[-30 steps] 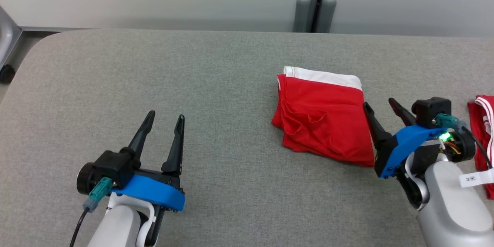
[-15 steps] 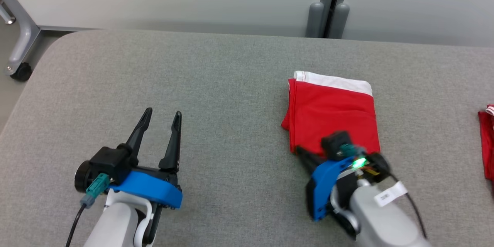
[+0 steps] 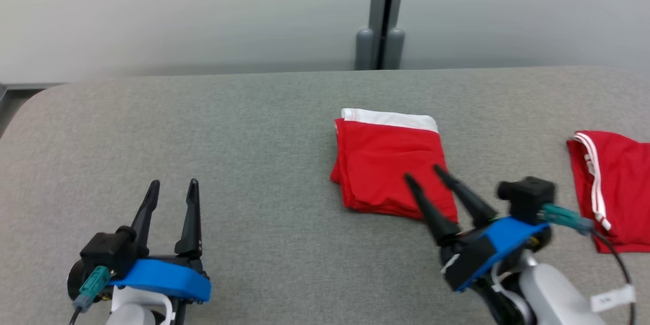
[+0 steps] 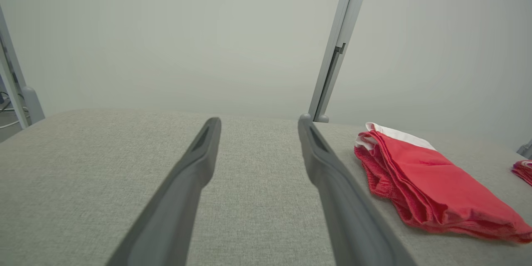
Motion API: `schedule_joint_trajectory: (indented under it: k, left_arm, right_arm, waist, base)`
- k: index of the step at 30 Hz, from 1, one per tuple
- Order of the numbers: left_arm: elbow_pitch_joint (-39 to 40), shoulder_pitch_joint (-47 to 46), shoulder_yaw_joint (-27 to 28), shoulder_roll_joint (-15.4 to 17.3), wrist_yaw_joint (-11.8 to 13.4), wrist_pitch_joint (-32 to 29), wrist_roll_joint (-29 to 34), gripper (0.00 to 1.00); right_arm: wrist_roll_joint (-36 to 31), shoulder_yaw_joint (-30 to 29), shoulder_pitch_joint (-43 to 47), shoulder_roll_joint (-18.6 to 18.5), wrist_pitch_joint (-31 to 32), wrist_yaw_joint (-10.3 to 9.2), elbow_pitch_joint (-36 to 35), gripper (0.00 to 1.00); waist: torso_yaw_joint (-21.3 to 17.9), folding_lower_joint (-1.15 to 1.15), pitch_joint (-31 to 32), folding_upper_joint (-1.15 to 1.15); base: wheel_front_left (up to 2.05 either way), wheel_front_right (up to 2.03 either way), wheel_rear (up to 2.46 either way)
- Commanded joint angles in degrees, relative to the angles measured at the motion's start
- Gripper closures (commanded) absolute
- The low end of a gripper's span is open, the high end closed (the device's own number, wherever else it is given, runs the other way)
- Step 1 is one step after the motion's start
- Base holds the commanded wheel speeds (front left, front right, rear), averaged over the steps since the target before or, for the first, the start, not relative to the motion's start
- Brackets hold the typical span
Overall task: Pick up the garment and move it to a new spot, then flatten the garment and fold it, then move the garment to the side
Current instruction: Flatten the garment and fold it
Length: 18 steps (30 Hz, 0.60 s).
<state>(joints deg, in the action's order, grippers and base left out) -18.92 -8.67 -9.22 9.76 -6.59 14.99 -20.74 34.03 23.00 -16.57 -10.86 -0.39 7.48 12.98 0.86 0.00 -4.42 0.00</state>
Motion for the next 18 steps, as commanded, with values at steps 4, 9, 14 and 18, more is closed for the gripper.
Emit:
schedule_joint_trajectory:
  k: [4, 9, 14, 18]
  left_arm:
    - [0.7, 2.3, 2.2, -0.1, 0.4, 0.2, 0.6, 0.00]
    - [0.9, 4.0, 3.8, -0.2, 0.3, 0.3, 1.2, 0.00]
    - [0.3, 5.4, 4.9, -0.6, 0.1, 0.2, 1.7, 0.00]
    - [-0.2, 6.1, 5.9, -0.7, -0.1, 0.3, 2.0, 0.00]
  right_arm:
    - [-5.4, -10.6, 5.7, 1.5, -1.9, 0.03, -2.6, 0.00]
    - [-12.2, -20.8, 9.8, 3.4, -2.0, 0.03, -3.9, 0.00]
    - [-16.7, -25.7, 12.1, 4.0, -1.8, 0.03, -3.2, 0.00]
    - [-18.9, -26.5, 11.4, 2.7, -1.5, 0.03, -1.6, 0.00]
  waist:
    - [-3.2, 0.00, 1.8, 0.00]
    - [-4.8, 0.00, 2.7, 0.00]
    - [-5.5, 0.00, 4.0, 0.00]
    - [-6.0, 0.00, 4.7, 0.00]
  base:
    - [0.00, 0.00, 0.00]
    - [0.00, 0.00, 0.00]
    - [0.00, 0.00, 0.00]
    - [0.00, 0.00, 0.00]
